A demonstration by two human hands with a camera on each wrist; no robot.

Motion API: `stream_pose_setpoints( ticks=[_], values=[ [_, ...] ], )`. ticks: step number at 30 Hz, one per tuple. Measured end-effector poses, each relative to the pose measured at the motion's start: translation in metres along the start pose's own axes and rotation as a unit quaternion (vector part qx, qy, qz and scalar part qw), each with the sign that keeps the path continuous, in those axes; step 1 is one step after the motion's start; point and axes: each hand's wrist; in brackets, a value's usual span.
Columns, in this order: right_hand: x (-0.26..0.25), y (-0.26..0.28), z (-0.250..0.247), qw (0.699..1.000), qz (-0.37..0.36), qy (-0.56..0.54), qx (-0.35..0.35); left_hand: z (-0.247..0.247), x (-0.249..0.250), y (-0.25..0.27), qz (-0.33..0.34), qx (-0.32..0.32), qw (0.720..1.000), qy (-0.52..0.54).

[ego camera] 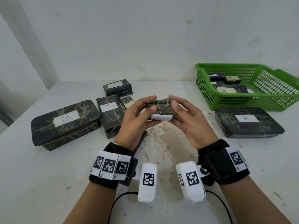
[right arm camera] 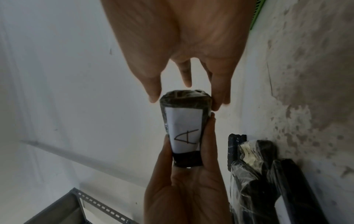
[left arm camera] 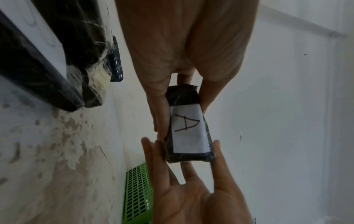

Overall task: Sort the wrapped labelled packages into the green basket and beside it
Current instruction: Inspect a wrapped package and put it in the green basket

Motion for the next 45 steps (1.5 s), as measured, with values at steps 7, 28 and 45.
stream_pose_setpoints(
  ticks=[7, 28, 45],
  values=[
    [0.000, 0.000, 0.002, 1.000, 0.000, 0.011, -0.009, 0.003, -0.001, 0.001, 0.013, 0.048, 0.998, -0.034],
    [0.000, 0.005, 0.004, 0.999, 0.004, 0.027, 0.017, 0.002, -0.004, -0.001, 0.029, 0.034, 0.997, -0.067],
    [0.004, 0.007, 0.009, 0.999, 0.023, 0.042, 0.020, 0.001, -0.007, -0.002, 0.061, 0.055, 0.992, -0.096]
  ],
)
Point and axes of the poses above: each hand's wrist, its own y-axis away from the middle knuckle, its own z-axis out of the palm, x = y × z, and after that the axes turned 1 degree about -x, right-handed
